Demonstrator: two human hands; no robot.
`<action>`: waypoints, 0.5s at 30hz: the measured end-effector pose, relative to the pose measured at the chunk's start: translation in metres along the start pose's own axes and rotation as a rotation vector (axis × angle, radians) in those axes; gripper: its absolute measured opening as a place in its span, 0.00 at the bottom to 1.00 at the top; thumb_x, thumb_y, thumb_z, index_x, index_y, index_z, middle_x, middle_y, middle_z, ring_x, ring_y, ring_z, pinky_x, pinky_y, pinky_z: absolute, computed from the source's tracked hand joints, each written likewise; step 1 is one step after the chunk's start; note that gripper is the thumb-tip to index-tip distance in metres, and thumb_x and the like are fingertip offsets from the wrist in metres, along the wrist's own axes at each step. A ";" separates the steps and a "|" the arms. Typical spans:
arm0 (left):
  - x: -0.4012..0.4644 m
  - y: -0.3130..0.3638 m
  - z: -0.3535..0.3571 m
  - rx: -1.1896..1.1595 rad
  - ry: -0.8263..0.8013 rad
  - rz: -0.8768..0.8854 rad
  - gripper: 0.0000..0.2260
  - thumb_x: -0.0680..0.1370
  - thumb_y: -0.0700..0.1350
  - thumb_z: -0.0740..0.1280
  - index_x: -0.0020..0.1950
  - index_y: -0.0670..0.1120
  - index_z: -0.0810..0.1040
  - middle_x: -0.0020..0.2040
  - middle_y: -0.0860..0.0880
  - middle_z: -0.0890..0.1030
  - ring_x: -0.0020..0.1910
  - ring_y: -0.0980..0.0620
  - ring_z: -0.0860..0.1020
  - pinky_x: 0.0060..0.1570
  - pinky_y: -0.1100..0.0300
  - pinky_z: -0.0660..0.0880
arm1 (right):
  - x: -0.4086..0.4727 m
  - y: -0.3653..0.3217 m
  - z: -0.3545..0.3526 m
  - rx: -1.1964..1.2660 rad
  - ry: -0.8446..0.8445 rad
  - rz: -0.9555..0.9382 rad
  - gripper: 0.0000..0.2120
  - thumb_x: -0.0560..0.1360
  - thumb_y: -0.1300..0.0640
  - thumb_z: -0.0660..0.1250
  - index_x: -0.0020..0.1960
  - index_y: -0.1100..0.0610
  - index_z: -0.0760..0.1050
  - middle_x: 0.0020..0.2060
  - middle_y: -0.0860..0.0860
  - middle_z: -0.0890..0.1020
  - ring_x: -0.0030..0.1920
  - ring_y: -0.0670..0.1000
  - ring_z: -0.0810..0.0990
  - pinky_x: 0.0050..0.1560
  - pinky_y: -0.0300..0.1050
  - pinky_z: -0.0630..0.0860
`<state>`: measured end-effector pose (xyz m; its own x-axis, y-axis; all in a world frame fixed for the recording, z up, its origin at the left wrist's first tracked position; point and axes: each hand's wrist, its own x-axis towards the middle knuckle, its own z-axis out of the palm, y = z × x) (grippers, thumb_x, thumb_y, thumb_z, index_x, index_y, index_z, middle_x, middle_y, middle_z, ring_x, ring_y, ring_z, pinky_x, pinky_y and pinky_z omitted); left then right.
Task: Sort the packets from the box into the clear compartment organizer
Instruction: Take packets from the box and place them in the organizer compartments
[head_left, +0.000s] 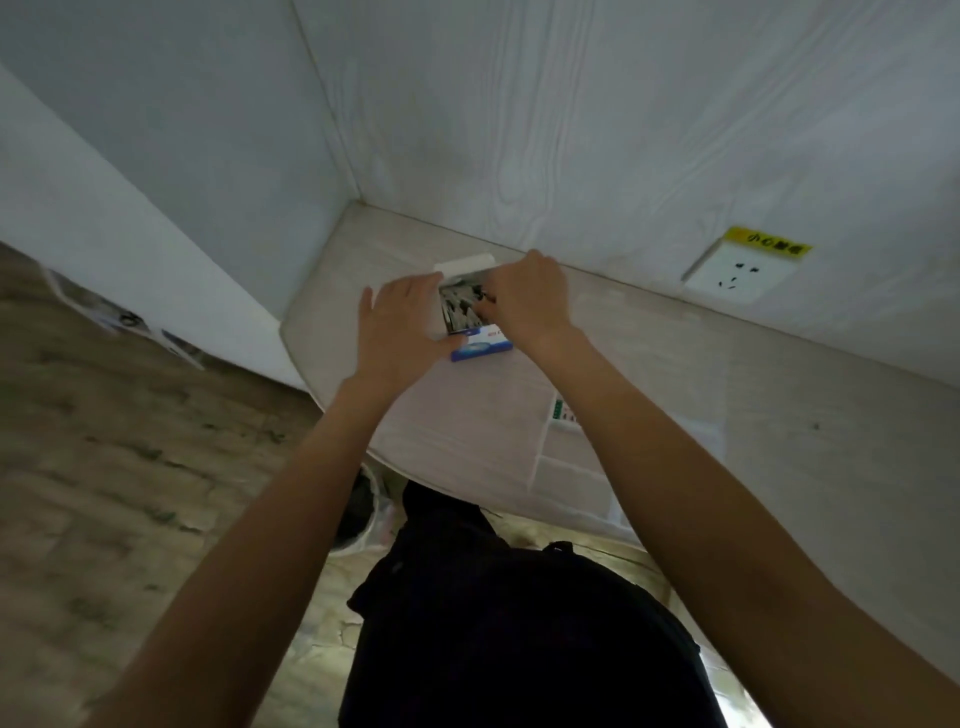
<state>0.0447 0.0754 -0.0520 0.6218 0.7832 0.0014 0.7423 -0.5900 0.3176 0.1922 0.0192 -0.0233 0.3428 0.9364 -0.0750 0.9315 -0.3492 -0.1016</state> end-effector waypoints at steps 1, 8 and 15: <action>-0.001 0.000 0.001 -0.011 0.009 0.009 0.34 0.69 0.60 0.71 0.71 0.49 0.66 0.68 0.48 0.71 0.68 0.47 0.66 0.70 0.45 0.55 | 0.001 -0.001 0.001 -0.006 -0.014 0.010 0.14 0.76 0.48 0.63 0.52 0.58 0.79 0.47 0.55 0.81 0.52 0.56 0.76 0.41 0.43 0.62; -0.009 0.006 0.004 -0.077 0.033 0.030 0.34 0.68 0.59 0.72 0.70 0.48 0.67 0.67 0.48 0.72 0.67 0.47 0.68 0.69 0.47 0.58 | -0.003 0.001 -0.007 0.029 -0.025 -0.045 0.09 0.76 0.59 0.60 0.46 0.61 0.78 0.44 0.57 0.81 0.45 0.56 0.78 0.35 0.44 0.62; -0.015 0.019 0.010 -0.115 0.053 0.084 0.33 0.67 0.59 0.73 0.68 0.46 0.70 0.64 0.47 0.75 0.64 0.46 0.72 0.66 0.47 0.62 | -0.006 0.008 -0.001 -0.062 -0.019 -0.014 0.11 0.77 0.51 0.62 0.47 0.57 0.78 0.38 0.51 0.77 0.38 0.52 0.74 0.29 0.41 0.59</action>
<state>0.0516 0.0509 -0.0553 0.6646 0.7427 0.0817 0.6527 -0.6302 0.4205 0.1976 0.0113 -0.0222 0.3277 0.9402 -0.0928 0.9422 -0.3324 -0.0410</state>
